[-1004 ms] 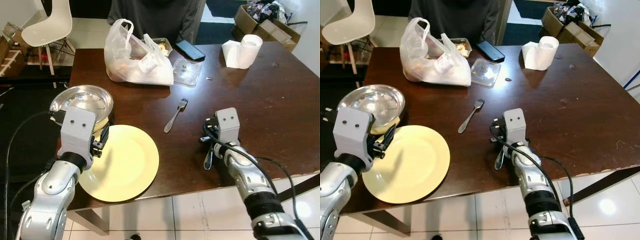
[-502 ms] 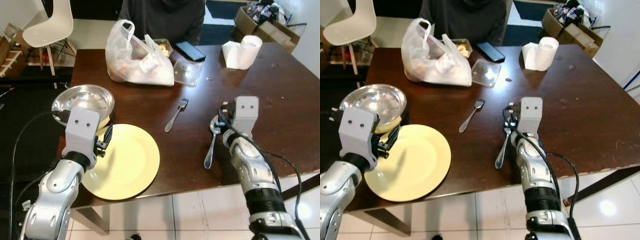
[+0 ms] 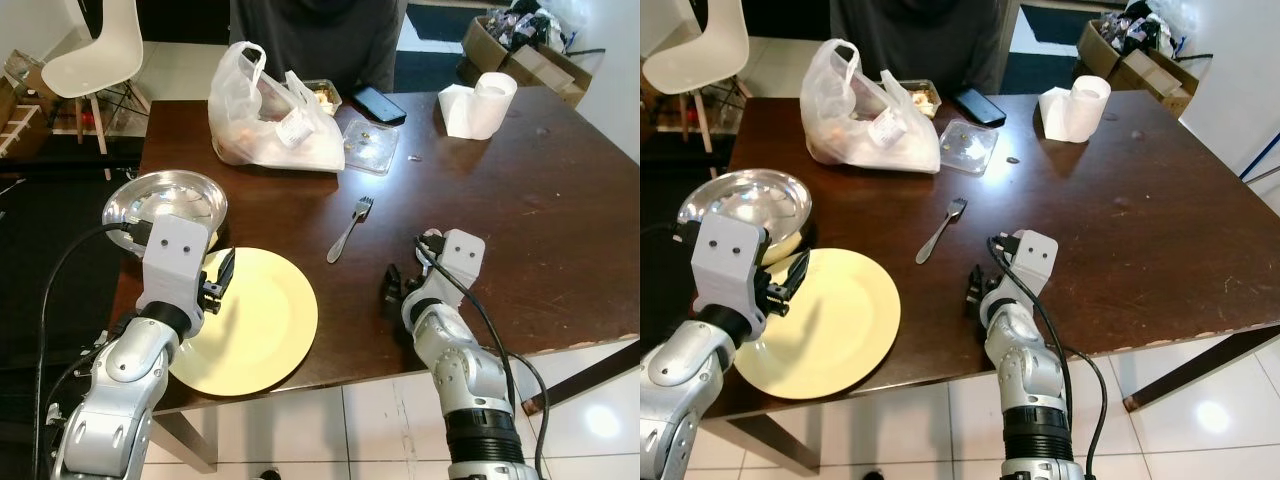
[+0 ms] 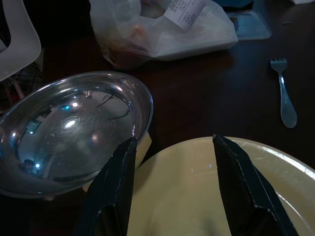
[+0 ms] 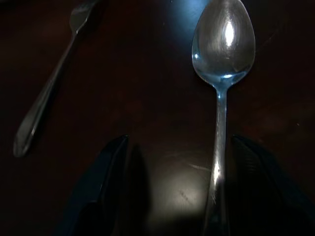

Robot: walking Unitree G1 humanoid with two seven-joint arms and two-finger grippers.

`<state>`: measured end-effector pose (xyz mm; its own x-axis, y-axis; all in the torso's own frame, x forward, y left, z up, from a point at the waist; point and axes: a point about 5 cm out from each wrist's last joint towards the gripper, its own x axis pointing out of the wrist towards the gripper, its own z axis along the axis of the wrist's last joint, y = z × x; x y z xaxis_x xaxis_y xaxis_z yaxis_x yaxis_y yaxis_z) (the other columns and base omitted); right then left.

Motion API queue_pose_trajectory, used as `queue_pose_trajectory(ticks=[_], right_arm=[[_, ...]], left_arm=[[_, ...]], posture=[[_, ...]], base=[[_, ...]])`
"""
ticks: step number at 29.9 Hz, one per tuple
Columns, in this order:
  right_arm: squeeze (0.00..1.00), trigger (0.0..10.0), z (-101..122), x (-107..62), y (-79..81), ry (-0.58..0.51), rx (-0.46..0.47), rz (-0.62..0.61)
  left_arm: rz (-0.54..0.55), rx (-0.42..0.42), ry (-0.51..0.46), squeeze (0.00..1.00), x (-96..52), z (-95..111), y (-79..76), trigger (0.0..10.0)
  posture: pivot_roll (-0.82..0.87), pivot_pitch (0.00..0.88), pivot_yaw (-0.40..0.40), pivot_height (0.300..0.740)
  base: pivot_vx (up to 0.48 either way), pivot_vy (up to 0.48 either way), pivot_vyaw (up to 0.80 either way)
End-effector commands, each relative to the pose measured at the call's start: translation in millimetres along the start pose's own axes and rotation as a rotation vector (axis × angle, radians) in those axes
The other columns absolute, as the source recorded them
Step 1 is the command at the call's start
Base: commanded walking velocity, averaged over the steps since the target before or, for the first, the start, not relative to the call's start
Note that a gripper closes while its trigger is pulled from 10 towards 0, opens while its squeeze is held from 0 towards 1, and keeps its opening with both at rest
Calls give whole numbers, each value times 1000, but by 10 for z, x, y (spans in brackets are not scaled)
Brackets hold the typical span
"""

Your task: Setting the table

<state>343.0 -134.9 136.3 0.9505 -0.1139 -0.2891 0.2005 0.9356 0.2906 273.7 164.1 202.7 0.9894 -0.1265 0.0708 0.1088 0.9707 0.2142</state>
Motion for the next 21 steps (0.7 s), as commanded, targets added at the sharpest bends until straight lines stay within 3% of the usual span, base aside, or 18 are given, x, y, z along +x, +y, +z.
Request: queue_pose_trajectory(ticks=[1,10,13,20,21], right_arm=[[0,10000,-176,-4,-110,75,-14,-47],[0,10000,-263,103,-277,147,-105,-69],[0,10000,-307,200,-494,180,-185,-115],[0,10000,-367,258,-657,247,-173,-103],[0,9412,-386,267,-667,267,-174,-81]], left_arm=[[2,-3,11,0,-24,-43,-4,10000],[4,-1,10,0,-17,-47,4,10000],[8,2,11,0,-27,-45,17,10000],[15,5,17,0,-67,-49,31,10000],[16,6,19,0,-77,-51,35,10000]], posture=[[117,113,32,740],[114,118,32,740],[117,124,28,740],[132,136,25,740],[134,138,27,740]], base=[[0,0,0],[0,0,0],[0,0,0],[0,0,0],[0,0,0]])
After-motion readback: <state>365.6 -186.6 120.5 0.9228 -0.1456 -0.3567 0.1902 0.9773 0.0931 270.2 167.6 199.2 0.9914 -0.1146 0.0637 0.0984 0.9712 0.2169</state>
